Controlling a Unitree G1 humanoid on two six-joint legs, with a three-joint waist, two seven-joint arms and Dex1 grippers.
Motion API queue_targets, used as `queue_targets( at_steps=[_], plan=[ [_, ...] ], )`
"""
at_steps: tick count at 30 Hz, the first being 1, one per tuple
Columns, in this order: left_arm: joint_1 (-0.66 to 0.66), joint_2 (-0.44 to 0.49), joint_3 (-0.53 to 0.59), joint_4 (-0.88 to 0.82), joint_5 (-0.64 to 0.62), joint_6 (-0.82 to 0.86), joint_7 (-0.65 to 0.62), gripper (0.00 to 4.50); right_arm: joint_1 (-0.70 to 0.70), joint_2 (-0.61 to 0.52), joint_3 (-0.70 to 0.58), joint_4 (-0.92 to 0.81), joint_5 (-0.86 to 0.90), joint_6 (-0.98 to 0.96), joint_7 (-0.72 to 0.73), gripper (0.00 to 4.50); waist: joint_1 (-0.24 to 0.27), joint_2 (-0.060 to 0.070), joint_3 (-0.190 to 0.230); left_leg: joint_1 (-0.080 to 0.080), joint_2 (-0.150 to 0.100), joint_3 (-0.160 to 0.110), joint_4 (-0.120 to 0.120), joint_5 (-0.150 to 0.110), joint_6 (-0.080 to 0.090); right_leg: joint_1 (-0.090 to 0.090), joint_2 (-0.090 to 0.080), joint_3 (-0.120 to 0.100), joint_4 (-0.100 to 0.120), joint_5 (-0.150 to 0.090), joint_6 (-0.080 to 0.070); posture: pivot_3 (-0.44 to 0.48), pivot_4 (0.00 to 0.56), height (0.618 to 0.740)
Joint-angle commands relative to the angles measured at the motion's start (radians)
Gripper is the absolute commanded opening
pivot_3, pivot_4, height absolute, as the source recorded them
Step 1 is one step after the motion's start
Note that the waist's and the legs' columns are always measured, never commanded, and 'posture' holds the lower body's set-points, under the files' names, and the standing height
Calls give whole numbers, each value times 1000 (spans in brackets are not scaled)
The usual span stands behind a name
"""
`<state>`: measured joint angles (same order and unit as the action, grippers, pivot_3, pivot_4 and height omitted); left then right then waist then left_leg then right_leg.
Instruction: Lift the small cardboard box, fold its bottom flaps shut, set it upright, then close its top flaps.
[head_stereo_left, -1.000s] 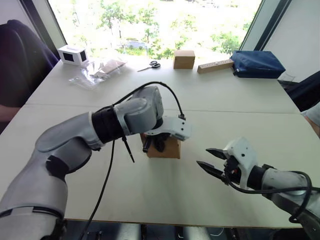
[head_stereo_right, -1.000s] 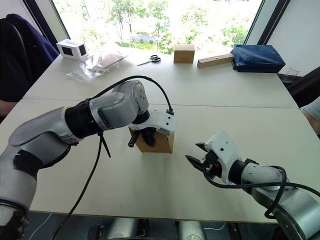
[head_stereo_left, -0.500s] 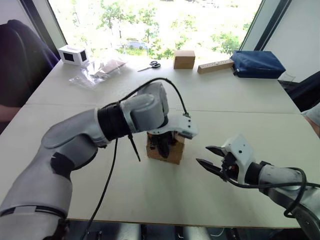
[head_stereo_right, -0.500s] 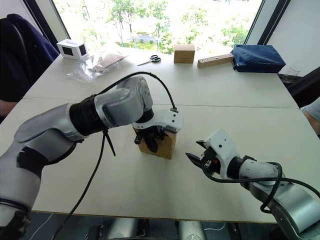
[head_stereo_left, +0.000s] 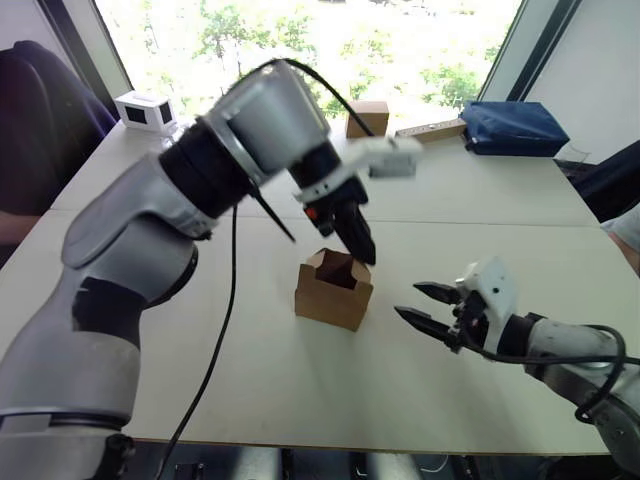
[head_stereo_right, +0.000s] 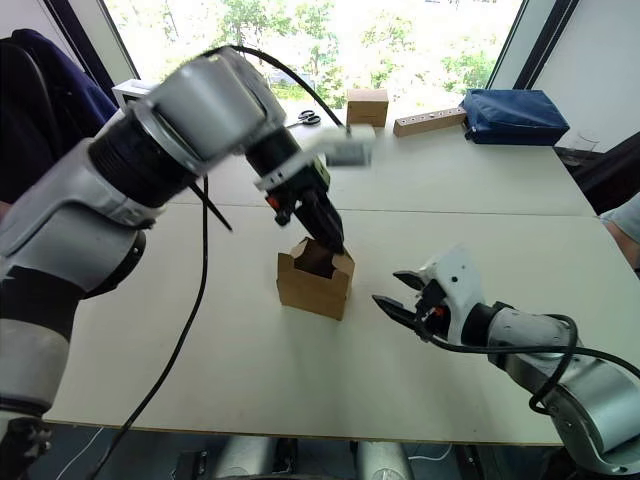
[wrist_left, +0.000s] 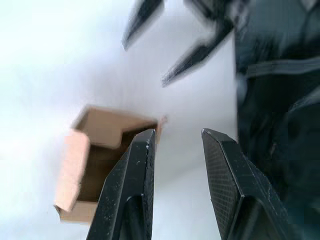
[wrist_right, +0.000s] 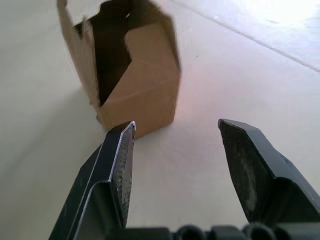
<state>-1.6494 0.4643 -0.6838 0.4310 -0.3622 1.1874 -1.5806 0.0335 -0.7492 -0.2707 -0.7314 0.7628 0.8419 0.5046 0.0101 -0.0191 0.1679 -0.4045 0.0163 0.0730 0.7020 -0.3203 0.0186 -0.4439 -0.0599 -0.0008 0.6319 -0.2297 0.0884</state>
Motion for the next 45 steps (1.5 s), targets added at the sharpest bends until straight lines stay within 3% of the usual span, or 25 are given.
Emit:
queue_targets(
  at_steps=[1, 6, 9, 11, 14, 18, 22, 39, 45],
  plan=[
    [67, 7, 343, 68, -56, -135, 187, 1455, -25, 37, -109, 25, 104, -12, -1, 2751, -1, 0, 0, 0, 0, 0, 0, 0, 0, 0, 0, 0, 0, 0, 0, 0, 150, 740],
    [242, 40, 549, 20, -94, -145, 328, 1455, -53, 53, -138, 83, 171, -13, 10, 2751, -4, 1, 0, 2, 1, 1, 0, 0, 0, 1, -2, 0, 3, 0, 1, 0, 150, 740],
    [542, 78, 709, -117, -138, -205, 410, 745, -119, 64, -73, 147, 169, -19, 33, 2016, -12, 2, -1, 4, 1, 2, 0, 0, 0, 2, -3, 1, 4, 1, 1, 0, 150, 740],
    [694, 100, 729, -226, -144, -240, 420, 0, -148, 61, -33, 169, 157, -22, 55, 1070, -24, 2, -1, 8, 1, 3, -2, 0, -1, 3, -3, 2, 5, 1, 1, 0, 150, 740],
    [859, 125, 714, -327, -135, -297, 423, 0, -188, 49, 20, 183, 141, -19, 86, 88, -22, 0, 0, 9, 1, 2, -3, 1, -2, 3, -3, 2, 8, 0, 0, 0, 150, 740],
    [969, 117, 713, -390, -145, -334, 446, 0, -234, 44, 77, 183, 133, -1, 94, 88, 4, -1, 0, 10, 0, 1, -2, 2, -4, 5, -5, 1, 8, 0, 0, 0, 150, 740],
    [994, 87, 721, -401, -169, -328, 479, 0, -251, 41, 136, 173, 120, 16, 97, 88, 3, 0, 0, 14, 0, 1, -2, 1, -2, 12, -5, 0, 2, 0, 0, 0, 150, 740],
    [960, 50, 530, -294, -72, -470, 434, 0, -360, 44, 325, 301, -102, -65, 194, 88, 1, 0, 0, 14, 0, 1, -2, 1, -2, 13, -4, 0, 1, 1, 0, 0, 150, 740],
    [905, 39, 467, -215, -20, -418, 449, 0, -403, 46, 404, 367, -207, -64, 200, 88, 1, 0, -1, 14, -1, 1, -2, 1, -2, 13, -4, -1, 1, 1, 0, 0, 150, 740]
  ],
)
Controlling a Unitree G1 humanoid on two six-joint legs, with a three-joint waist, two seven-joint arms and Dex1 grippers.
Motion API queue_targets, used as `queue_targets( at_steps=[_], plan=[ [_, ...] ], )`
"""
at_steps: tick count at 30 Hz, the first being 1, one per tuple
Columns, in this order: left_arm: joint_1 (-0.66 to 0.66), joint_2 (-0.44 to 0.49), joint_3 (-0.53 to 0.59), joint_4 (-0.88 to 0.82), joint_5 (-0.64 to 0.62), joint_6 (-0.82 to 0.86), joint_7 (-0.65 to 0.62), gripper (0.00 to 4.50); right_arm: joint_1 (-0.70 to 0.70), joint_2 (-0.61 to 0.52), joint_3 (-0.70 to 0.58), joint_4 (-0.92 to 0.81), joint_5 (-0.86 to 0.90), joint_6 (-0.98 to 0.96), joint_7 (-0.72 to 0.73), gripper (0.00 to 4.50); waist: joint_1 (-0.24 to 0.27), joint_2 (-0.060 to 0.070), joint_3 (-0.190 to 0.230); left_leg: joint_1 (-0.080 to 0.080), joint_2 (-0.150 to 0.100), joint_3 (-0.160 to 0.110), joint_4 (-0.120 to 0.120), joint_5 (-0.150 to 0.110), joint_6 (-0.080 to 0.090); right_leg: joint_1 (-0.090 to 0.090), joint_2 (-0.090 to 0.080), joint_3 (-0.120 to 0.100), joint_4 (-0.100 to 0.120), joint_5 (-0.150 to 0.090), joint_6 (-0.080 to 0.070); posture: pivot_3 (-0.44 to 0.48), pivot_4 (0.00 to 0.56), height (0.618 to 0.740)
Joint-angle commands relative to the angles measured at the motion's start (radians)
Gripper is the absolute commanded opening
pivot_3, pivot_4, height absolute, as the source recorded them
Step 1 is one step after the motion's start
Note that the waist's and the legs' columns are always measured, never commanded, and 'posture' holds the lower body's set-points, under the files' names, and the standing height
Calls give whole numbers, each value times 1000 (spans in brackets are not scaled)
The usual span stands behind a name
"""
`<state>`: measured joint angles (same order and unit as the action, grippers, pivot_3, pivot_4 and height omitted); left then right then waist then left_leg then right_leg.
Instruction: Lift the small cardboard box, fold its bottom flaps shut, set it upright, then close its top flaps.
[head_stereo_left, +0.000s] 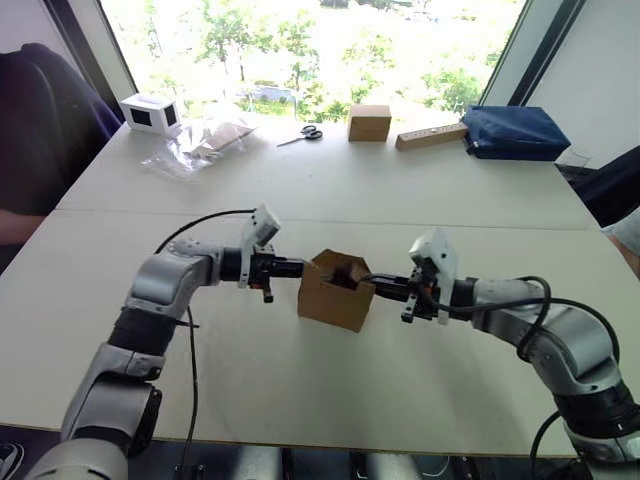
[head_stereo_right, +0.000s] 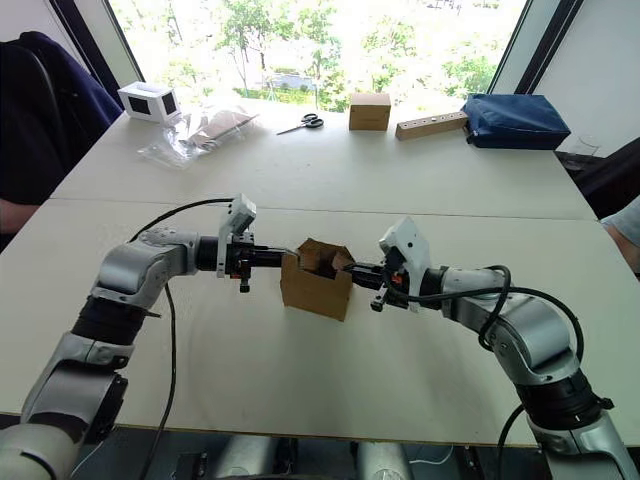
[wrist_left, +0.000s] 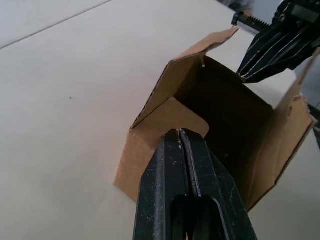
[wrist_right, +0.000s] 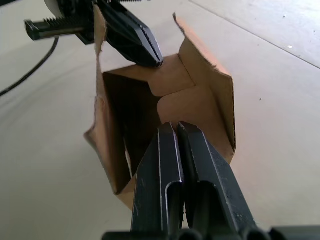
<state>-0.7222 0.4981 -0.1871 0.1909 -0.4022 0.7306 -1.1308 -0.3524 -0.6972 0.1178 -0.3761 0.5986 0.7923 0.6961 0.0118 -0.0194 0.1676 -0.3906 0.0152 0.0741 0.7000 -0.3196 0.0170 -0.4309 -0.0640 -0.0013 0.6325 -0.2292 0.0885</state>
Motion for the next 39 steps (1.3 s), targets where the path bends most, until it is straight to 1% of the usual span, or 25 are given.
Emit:
queue_targets(
  at_steps=[1, 10, 17, 19, 22, 26, 29, 31, 34, 37, 39],
  plan=[
    [-29, 5, -33, 27, 20, 50, -2, 0, -18, -6, 19, 14, -51, -16, 13, 88, -1, 0, 0, 0, 0, 0, 0, 0, 0, 0, 0, 0, 0, 0, 0, 0, 150, 740],
    [-42, 24, -74, -13, 43, 66, -2, 0, -39, 6, 29, 17, -99, -10, 26, 88, -1, 0, 0, 1, 1, 0, 0, 0, 0, 1, 0, 0, 0, 0, 0, 0, 150, 740],
    [-41, 16, -69, -17, 51, 55, -2, 0, -41, 11, 21, 21, -110, -12, 32, 88, -1, 0, 0, 1, 1, 0, 0, 0, 0, 1, 0, 0, 0, 0, 0, 0, 150, 740],
    [-43, 9, -40, -14, 30, 47, -7, 0, -44, 16, -3, 13, -96, -9, 32, 88, -1, 0, 0, 1, 1, 0, 0, 0, 0, 1, 0, 0, 0, 0, 0, 0, 150, 740],
    [-52, 8, 17, 3, -11, 18, -33, 0, -49, 8, -87, -24, -40, 14, 33, 88, -1, 0, 0, 0, 1, 0, 0, 0, 0, 1, 0, 0, 0, 0, 0, 0, 150, 740],
    [-68, 15, 59, 25, -47, 16, -68, 0, -51, -7, -175, -75, 25, 61, 30, 88, -1, 0, 0, 0, 1, 0, 0, 0, 0, 0, 0, 0, -1, 0, 0, 0, 150, 740],
    [-94, 2, 92, 67, -59, 14, -58, 0, -54, -9, -232, -102, 74, 95, 18, 88, -1, 0, 0, 0, 1, -1, 0, 0, 0, 0, 0, 0, -1, 0, 0, 0, 150, 740],
    [-122, -8, 124, 129, -59, -10, -44, 0, -50, -17, -294, -134, 123, 132, -3, 88, 0, 0, 0, 0, 1, -1, 0, 0, 0, 0, 0, -1, -1, 0, 0, 0, 150, 740],
    [-180, -26, 170, 278, -54, -51, -24, 0, -15, 1, -368, -226, 266, 214, -44, 88, 1, 0, 0, -1, 1, -1, 0, 0, 0, 0, -1, -1, -1, 0, 0, 0, 150, 740],
    [-230, -63, 188, 410, -30, -109, 0, 0, 21, 25, -356, -309, 366, 264, -94, 88, 0, 0, 0, -1, 1, -2, -1, 0, 1, 0, -1, -1, -1, 0, 0, 0, 150, 740],
    [-250, -86, 148, 501, 28, -188, -14, 0, 27, 49, -349, -348, 439, 288, -149, 88, -1, 0, 0, -1, 1, -2, -1, 0, 1, 0, -1, -1, -1, 0, 0, 0, 150, 740]
  ],
)
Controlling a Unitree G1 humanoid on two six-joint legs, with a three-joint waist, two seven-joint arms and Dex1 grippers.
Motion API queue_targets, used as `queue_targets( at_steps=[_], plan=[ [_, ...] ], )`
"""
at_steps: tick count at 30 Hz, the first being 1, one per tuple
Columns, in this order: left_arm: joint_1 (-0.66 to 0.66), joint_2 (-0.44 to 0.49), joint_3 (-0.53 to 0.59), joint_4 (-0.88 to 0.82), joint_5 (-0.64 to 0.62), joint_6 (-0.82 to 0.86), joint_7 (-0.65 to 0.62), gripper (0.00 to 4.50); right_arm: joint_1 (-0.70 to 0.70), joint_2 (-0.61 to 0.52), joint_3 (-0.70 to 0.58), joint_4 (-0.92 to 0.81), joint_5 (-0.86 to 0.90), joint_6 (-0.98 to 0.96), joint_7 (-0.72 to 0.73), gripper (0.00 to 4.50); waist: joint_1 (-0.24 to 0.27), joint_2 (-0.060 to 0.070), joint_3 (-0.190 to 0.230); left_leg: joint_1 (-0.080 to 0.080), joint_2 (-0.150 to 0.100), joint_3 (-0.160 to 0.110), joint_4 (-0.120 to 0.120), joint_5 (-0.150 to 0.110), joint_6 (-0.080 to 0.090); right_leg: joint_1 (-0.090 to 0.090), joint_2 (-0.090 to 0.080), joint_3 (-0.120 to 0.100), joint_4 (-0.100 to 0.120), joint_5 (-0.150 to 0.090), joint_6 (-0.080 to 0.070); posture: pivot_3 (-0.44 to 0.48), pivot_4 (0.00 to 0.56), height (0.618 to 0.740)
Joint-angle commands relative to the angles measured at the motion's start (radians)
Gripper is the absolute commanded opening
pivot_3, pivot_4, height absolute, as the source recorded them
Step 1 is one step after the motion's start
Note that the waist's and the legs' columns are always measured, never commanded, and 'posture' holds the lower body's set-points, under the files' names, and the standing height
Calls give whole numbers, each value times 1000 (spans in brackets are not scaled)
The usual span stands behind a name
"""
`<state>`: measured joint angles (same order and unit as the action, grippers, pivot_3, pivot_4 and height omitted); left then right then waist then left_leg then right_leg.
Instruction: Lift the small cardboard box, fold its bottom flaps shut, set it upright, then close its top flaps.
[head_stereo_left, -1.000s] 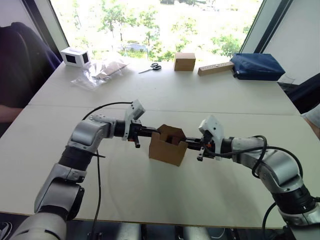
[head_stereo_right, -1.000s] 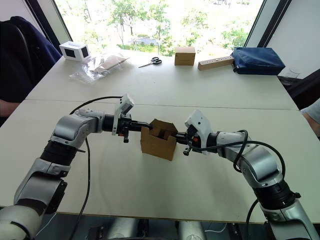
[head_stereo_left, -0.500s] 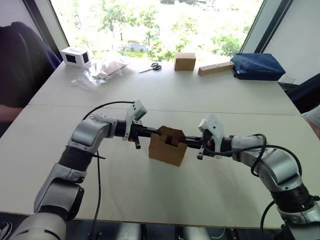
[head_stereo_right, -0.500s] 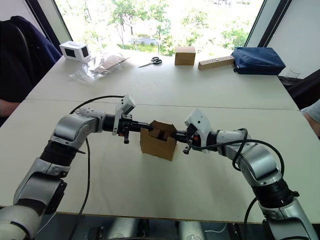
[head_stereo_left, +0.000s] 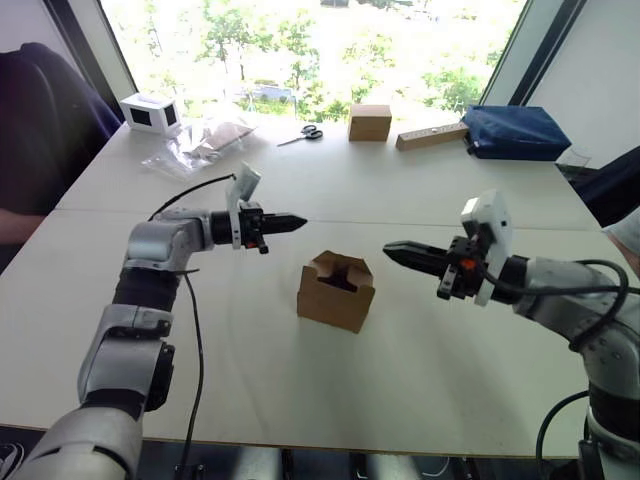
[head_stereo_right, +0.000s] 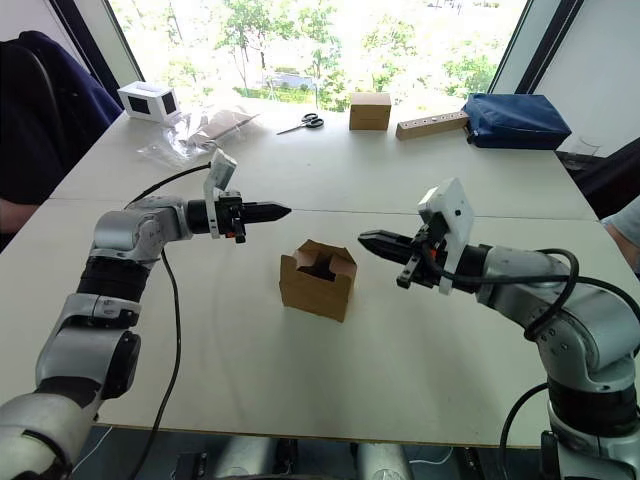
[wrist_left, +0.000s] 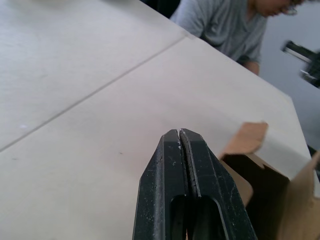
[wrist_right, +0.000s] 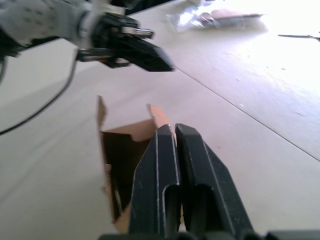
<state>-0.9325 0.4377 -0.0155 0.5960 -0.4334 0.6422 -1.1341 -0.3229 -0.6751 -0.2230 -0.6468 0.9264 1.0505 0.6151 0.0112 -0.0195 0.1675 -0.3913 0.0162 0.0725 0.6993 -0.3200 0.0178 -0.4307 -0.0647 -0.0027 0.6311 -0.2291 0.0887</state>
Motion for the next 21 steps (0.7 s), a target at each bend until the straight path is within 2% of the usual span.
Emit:
queue_targets(
  at_steps=[1, 5, 11, 16, 21],
  plan=[
    [-47, -37, -48, 140, 92, -141, -22, 0, -3, 43, 0, -95, 167, 39, -100, 88, -1, 0, 0, 0, 0, 0, 0, 0, 0, 0, 0, 0, 0, 0, 0, 0, 150, 740],
    [-79, -83, -82, 295, 154, -224, -75, 0, -36, 75, 91, -162, 245, 65, -213, 88, -2, 0, 0, 0, 0, 0, 0, 0, 0, 0, 0, 0, 0, 0, 0, 0, 150, 740],
    [-93, -123, -86, 424, 207, -281, -122, 0, -32, -36, 283, -200, 22, 31, -220, 88, -1, 0, 0, -1, 0, 1, 0, 0, 0, -1, -1, 0, -1, 0, 0, 0, 150, 740],
    [-101, -128, -84, 443, 228, -283, -185, 0, -72, -67, 373, -182, -100, -9, -201, 88, -1, 0, 0, -2, 0, 1, 0, 0, 1, -1, 0, 0, -1, 0, -1, 0, 150, 740],
    [-71, -121, -84, 376, 228, -241, -230, 0, -87, -93, 447, -142, -228, -64, -162, 88, -2, 0, 0, -2, 0, 1, 0, 0, 1, -1, 0, 0, -1, 0, -1, 0, 150, 740]
  ],
)
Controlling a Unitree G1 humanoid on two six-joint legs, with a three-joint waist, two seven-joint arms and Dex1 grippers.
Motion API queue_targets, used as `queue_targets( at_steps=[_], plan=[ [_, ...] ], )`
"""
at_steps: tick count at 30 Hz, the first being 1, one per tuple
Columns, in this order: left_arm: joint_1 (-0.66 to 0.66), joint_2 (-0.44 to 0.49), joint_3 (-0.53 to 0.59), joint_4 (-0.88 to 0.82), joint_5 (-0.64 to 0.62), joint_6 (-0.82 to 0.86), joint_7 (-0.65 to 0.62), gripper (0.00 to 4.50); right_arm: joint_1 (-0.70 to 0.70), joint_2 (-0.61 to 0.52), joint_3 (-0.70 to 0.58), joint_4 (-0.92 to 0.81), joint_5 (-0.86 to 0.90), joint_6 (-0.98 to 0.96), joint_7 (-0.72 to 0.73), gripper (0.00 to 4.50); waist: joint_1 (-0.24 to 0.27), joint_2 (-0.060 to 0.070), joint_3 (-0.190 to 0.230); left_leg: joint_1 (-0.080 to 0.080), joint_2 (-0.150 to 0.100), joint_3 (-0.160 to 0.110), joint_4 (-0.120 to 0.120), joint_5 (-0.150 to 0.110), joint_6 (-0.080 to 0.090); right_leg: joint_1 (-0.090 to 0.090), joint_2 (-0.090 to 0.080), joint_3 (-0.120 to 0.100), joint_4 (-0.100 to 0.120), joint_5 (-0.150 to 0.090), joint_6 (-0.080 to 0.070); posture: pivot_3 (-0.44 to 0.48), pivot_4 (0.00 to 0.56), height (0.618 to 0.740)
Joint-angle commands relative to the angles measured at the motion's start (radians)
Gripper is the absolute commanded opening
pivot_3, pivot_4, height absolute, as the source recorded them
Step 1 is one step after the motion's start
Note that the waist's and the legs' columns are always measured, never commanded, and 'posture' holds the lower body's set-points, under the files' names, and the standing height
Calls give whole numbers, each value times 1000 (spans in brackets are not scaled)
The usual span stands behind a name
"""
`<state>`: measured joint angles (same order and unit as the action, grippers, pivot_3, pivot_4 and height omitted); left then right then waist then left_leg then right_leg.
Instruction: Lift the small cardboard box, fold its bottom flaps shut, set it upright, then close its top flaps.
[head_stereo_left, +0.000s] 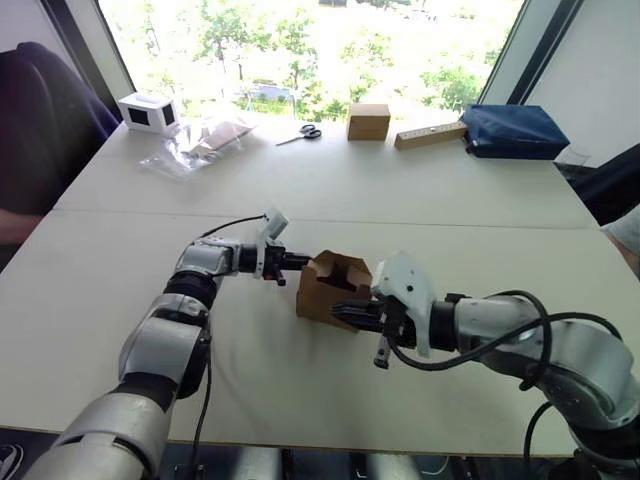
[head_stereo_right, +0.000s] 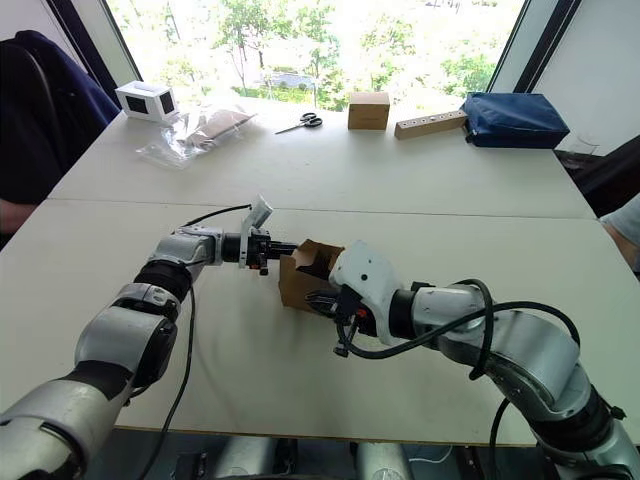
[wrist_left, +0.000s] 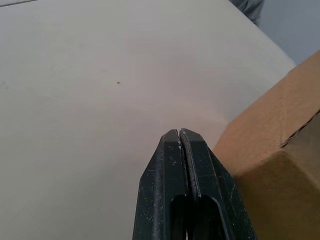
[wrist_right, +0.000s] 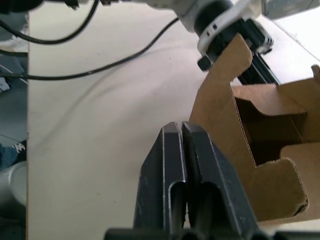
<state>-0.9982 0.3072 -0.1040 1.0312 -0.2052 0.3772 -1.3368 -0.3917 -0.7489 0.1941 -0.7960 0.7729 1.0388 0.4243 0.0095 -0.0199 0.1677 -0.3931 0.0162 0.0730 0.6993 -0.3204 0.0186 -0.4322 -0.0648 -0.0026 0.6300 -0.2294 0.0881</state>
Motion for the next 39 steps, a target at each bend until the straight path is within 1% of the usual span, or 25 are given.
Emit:
queue_targets(
  at_steps=[1, 4, 11, 20, 26, 30, 39],
  plan=[
    [0, 10, 5, -69, 0, 32, -29, 0, -19, -22, 40, 13, -95, -63, 38, 88, 0, 0, 0, 0, 0, 0, 0, 0, 0, 0, 0, 0, 0, 0, 0, 0, 150, 740],
    [21, 14, 6, -112, -6, 59, -36, 0, -29, -28, 73, 44, -168, -103, 62, 88, 0, 0, 0, 0, 0, 0, 0, 0, 0, 0, 0, 0, 0, 0, 0, 0, 150, 740],
    [55, 15, 2, -178, -7, 98, -39, 0, -40, -2, 92, 94, -252, -149, 105, 88, 0, 0, 0, 0, 0, 0, 0, 0, 0, 0, 0, 0, 0, 0, 0, 0, 150, 740],
    [66, 13, 3, -196, -7, 107, -33, 0, -48, 36, 94, 113, -295, -152, 136, 88, 0, 0, 0, 0, 0, 0, 0, 0, 0, 0, 0, 0, 0, 0, 0, 0, 150, 740],
    [94, 15, -13, -248, -8, 134, -55, 0, -48, 62, 109, 150, -333, -167, 150, 88, 0, 0, 0, 0, 0, 0, 0, 0, 0, 0, 0, 0, 0, 0, 0, 0, 150, 740],
    [106, 19, -10, -266, -11, 157, -44, 0, -44, 66, 112, 156, -349, -174, 166, 88, 0, 0, 0, 0, 0, 0, 0, 0, 0, 0, 0, 0, 0, 0, 0, 0, 150, 740],
    [116, 17, 3, -278, -16, 153, -11, 0, -18, 93, 116, 175, -365, -177, 193, 88, 0, 0, 0, 0, 0, 0, 0, 0, 0, 0, 0, 0, 0, 0, 0, 0, 150, 740]
  ],
)
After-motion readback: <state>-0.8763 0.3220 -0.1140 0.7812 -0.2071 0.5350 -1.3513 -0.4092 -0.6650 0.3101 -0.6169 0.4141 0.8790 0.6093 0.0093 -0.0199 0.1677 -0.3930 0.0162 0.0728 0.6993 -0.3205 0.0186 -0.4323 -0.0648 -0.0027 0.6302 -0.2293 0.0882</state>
